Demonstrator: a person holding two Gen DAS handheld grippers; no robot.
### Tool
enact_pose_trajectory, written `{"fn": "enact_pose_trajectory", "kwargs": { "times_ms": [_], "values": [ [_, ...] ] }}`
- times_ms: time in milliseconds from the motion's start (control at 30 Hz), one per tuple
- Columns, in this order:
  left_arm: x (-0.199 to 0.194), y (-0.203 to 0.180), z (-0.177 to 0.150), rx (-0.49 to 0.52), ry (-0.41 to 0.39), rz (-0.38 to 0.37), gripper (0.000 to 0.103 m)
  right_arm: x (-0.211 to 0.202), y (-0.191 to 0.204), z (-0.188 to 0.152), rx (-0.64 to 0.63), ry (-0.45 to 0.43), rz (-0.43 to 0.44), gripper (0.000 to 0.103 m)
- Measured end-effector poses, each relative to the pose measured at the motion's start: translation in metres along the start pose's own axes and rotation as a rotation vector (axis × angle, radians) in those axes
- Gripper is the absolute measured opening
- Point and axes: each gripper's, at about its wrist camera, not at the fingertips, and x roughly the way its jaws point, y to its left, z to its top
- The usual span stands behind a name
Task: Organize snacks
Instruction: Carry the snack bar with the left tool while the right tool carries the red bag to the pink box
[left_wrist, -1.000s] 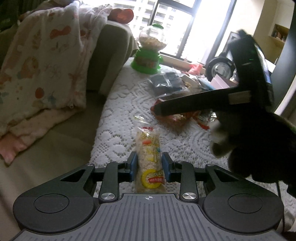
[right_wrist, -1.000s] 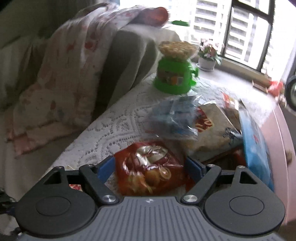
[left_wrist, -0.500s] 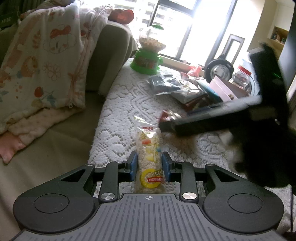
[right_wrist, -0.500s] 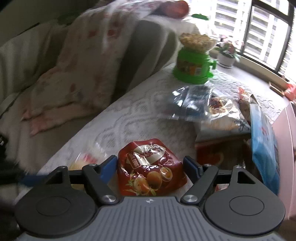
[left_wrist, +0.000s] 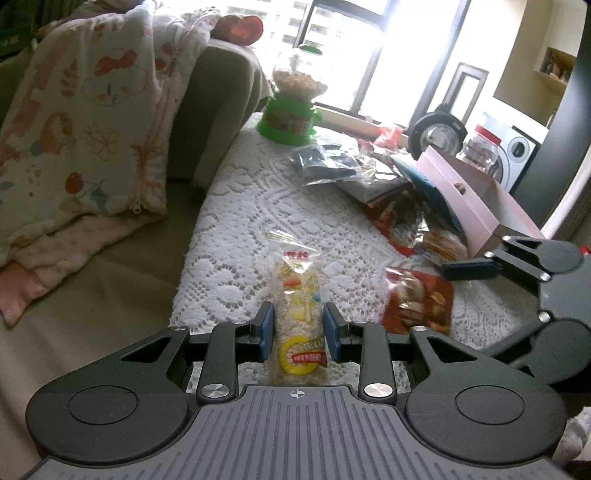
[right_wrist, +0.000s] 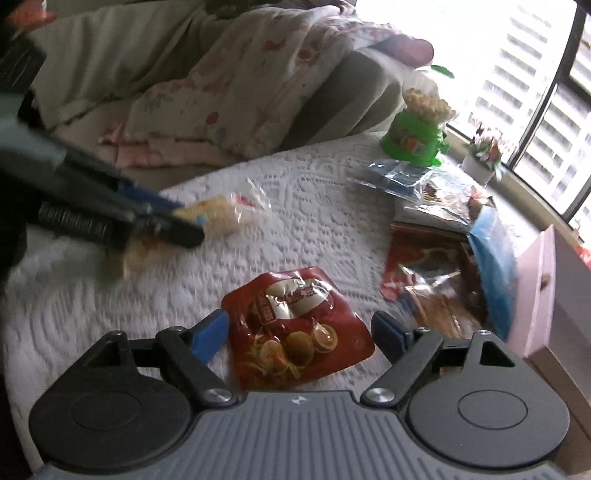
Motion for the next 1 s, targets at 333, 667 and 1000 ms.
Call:
{"fn": "enact_pose_trajectory", "kwargs": {
  "times_ms": [333, 667, 1000],
  "values": [
    [0.001, 0.003, -0.003, -0.020, -0.006, -0.021, 0.034, -0.020, -0.016, -0.032, 0.018, -0.017, -0.223, 0.085],
    [0.000, 0.008, -0.007, -0.033, -0.018, -0.060, 0.034, -0.030, -0.033, -0.024, 0.311, -0.043, -0.073, 0.085],
    [0.000, -0.001, -0.012, -0.006, -0.038, -0.041, 0.034, 0.015, -0.052, -0.008, 0.582, 0.008, -0.084, 0.086]
  ]
}}
